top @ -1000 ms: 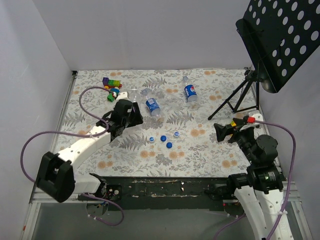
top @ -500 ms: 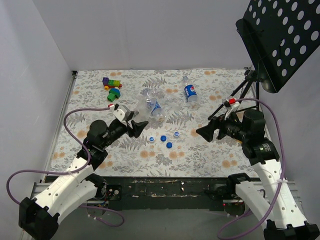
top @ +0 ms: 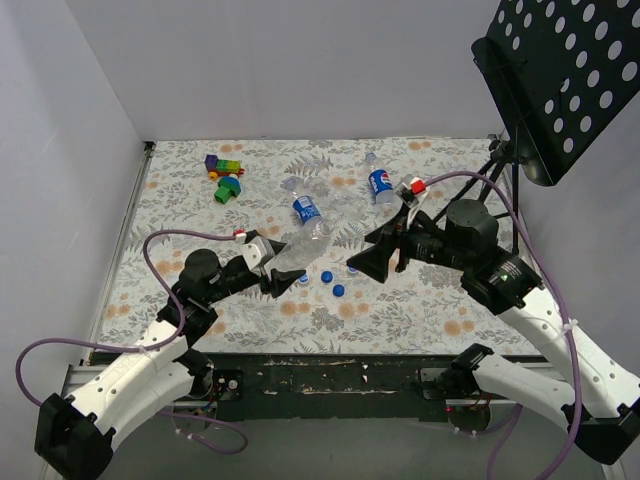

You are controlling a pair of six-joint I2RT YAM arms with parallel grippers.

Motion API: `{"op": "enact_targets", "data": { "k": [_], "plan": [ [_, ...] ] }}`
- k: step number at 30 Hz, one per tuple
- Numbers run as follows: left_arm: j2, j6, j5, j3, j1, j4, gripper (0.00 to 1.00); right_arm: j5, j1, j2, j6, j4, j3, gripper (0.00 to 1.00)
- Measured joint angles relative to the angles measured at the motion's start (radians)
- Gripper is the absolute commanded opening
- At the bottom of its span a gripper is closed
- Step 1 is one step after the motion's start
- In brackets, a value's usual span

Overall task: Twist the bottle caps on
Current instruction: Pick up the plastic bottle at the center of the board.

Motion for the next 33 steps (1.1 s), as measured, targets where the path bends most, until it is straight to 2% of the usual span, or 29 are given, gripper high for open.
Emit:
{"op": "enact_targets", "data": {
  "k": [4, 9, 20, 23, 25, 28, 31, 33],
  "plan": [
    [0.015, 0.011, 0.037, 0.000, -0.012, 0.000, 0.43, 0.028, 0.077, 0.071, -0.035, 0.037, 0.091, 0.84],
    [0.025, 0.016, 0.056, 0.000, -0.031, -0.008, 0.43, 0.028, 0.090, 0.104, -0.076, 0.076, 0.130, 0.73],
    [0.028, 0.019, 0.063, 0.000, -0.045, -0.011, 0.43, 0.004, 0.149, 0.164, -0.143, 0.070, 0.174, 0.60],
    [0.029, 0.019, 0.063, 0.000, -0.049, -0.011, 0.43, 0.002, 0.164, 0.168, -0.156, 0.068, 0.176, 0.51],
    [0.029, 0.019, 0.063, 0.000, -0.051, -0.011, 0.44, 0.003, 0.172, 0.169, -0.162, 0.067, 0.176, 0.42],
    [0.029, 0.019, 0.062, 0.000, -0.051, -0.013, 0.53, 0.011, 0.176, 0.169, -0.172, 0.067, 0.176, 0.22],
    [0.027, 0.014, 0.061, 0.000, -0.053, -0.019, 0.78, 0.037, 0.177, 0.169, -0.190, 0.066, 0.176, 0.01],
    [0.024, 0.018, 0.061, 0.000, -0.053, -0.021, 0.89, 0.046, 0.177, 0.169, -0.198, 0.064, 0.176, 0.01]
  ]
}}
